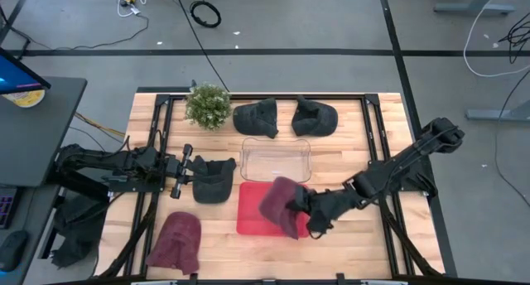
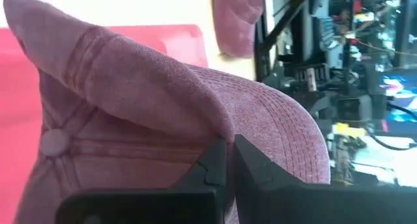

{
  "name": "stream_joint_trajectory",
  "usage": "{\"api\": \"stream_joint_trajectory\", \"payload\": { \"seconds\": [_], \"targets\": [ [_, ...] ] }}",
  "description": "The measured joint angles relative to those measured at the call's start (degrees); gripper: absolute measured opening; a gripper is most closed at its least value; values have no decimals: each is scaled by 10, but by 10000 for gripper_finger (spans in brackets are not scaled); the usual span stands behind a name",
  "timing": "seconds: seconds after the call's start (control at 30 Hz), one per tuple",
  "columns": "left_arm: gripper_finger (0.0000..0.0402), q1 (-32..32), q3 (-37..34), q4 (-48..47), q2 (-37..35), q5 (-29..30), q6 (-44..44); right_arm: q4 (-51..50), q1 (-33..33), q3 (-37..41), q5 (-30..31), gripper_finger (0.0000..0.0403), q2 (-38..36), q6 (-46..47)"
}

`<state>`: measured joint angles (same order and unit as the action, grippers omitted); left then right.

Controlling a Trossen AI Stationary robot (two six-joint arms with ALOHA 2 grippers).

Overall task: Pick & Place hat
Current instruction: Put the right red cap into the pink bin

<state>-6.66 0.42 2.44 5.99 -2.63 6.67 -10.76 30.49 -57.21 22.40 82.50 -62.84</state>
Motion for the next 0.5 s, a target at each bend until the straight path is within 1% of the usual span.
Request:
{"api": "stream_joint_trajectory", "payload": {
  "seconds": [0.1,0.23,0.3,0.5],
  "targets": [
    [55,0,0,0,0,0,0,-7,-29,0,-35,5,0,-18],
    [55,0,0,0,0,0,0,-11,-60,0,-110,5,0,-42],
    [55,0,0,0,0,0,0,-13,-71,0,-136,5,0,-60],
    [55,0,0,0,0,0,0,-27,-99,0,-160,5,23,-69]
  ]
}}
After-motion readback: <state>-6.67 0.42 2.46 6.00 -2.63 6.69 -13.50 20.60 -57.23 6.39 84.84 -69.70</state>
